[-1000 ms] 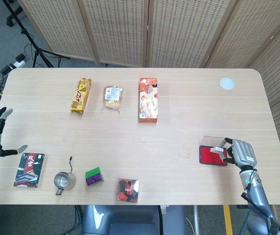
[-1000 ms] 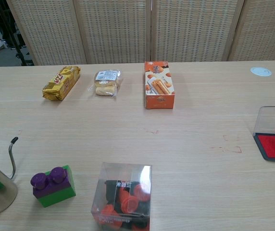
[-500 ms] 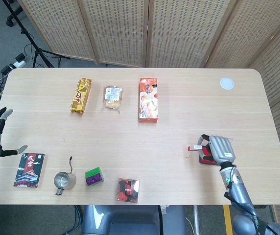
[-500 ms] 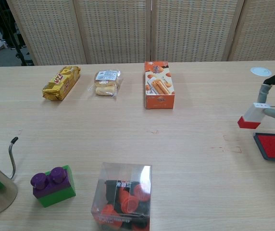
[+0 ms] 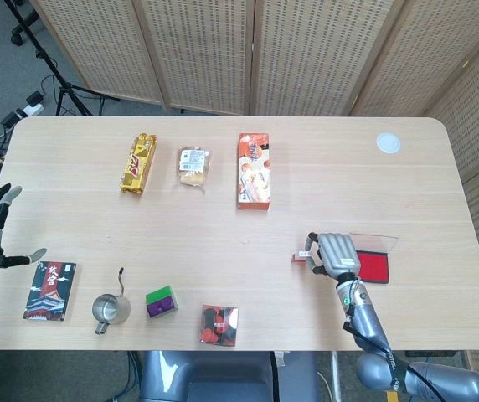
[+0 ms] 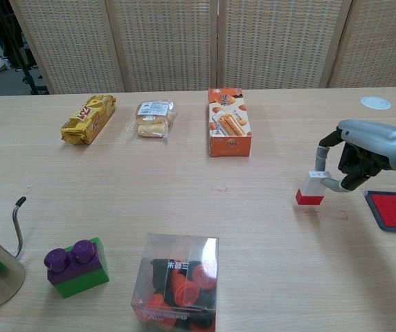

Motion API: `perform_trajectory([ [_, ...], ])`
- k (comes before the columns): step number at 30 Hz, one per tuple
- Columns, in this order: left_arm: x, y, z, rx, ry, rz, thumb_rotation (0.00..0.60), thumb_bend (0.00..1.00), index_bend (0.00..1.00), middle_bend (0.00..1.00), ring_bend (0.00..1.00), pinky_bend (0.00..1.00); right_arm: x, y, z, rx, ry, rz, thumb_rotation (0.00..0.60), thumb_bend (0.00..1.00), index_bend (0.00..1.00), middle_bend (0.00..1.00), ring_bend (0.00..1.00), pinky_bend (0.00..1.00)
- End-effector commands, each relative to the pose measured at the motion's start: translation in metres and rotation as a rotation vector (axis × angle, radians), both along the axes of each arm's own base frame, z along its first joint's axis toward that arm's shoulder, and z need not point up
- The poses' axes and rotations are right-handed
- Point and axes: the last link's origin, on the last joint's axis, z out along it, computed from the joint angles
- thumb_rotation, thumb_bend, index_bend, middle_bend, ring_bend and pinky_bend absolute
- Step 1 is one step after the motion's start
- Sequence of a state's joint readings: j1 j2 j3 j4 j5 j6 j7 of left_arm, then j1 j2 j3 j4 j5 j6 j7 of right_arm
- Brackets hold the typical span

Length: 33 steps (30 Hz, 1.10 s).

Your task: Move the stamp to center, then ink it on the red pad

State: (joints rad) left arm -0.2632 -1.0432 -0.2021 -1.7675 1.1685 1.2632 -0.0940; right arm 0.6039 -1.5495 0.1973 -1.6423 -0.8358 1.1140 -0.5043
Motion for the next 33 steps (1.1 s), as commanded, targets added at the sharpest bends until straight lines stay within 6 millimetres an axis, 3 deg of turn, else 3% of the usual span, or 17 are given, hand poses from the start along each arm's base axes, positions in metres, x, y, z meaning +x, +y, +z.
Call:
perform_trajectory([
  [1,-0.0002,0.0004,0.0004,0.0,-0.002,0.001,0.6,0.0,0.0,0.0,0.0,0.0,0.0023,-0.0008,-0.0039,0.004,0.019,0.004,0.6,0.65,0.59,0.99,1.0,1.0],
  [13,-0.0005,0.0023,-0.0012,-0.011,-0.004,0.003,0.6,0.0,0.0,0.0,0.0,0.0,-0.0013,-0.0013,-0.0066,0.039,0.053,-0.006,0.6,0.53,0.59,0.99,1.0,1.0],
  [24,-0.0007,0.0028,-0.0023,-0.014,0.003,0.006,0.6,0.0,0.0,0.0,0.0,0.0,-0.001,0.0008,-0.008,0.073,0.064,0.003,0.6,0.51,0.54,0.98,1.0,1.0],
  [33,-0.0006,0.0023,-0.002,-0.012,0.004,0.005,0.6,0.0,0.0,0.0,0.0,0.0,-0.0007,0.004,-0.0077,0.093,0.064,0.014,0.6,0.44,0.5,0.98,1.0,1.0],
])
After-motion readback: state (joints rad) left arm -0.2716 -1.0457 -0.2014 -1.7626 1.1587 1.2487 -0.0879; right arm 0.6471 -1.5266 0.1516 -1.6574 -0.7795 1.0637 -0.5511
